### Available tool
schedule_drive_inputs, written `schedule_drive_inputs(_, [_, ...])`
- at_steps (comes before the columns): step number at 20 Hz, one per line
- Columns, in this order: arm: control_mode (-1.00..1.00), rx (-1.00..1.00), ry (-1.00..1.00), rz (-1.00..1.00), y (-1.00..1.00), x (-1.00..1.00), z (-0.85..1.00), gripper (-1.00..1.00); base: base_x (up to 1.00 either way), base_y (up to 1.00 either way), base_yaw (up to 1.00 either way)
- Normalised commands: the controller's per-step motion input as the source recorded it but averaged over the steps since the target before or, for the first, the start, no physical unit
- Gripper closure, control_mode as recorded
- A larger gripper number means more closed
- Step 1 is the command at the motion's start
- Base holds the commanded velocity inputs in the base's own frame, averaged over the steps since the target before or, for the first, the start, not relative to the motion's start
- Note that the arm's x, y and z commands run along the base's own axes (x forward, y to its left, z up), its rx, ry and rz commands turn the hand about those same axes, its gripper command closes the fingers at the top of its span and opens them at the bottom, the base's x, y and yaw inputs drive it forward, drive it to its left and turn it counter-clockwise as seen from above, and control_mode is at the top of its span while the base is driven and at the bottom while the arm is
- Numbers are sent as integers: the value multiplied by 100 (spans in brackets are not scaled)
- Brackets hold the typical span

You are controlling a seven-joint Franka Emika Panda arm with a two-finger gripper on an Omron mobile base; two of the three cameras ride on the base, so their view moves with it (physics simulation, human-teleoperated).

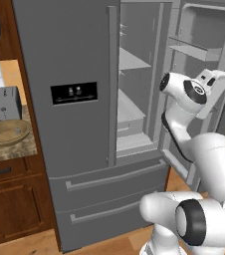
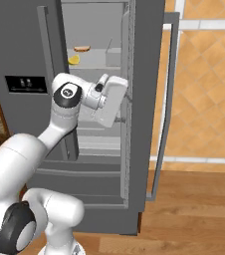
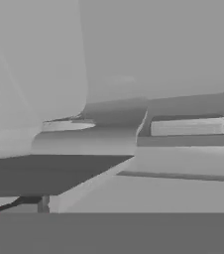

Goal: Grab a lemon wedge from the fridge and one ice cube from the ice bowl, and put them in the glass of lemonade.

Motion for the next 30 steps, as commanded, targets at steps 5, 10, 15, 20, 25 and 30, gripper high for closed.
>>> schedule_drive_inputs(5, [-100, 0, 0, 0, 23, -43, 52, -100, 0, 0, 0])
schedule_drive_inputs(10, [-100, 14, -2, -6, 47, -44, 14, -100, 0, 0, 0])
schedule_drive_inputs(15, [-100, 53, -27, -6, 83, -28, -59, -100, 0, 0, 0])
schedule_drive_inputs(20, [-100, 62, -37, 0, 100, -13, -99, -100, 0, 0, 0])
schedule_drive_inputs(25, [-100, 58, -30, 10, 97, 6, -89, -100, 0, 0, 0])
schedule_drive_inputs(30, [-100, 33, 1, 35, 84, 5, -8, -100, 0, 0, 0])
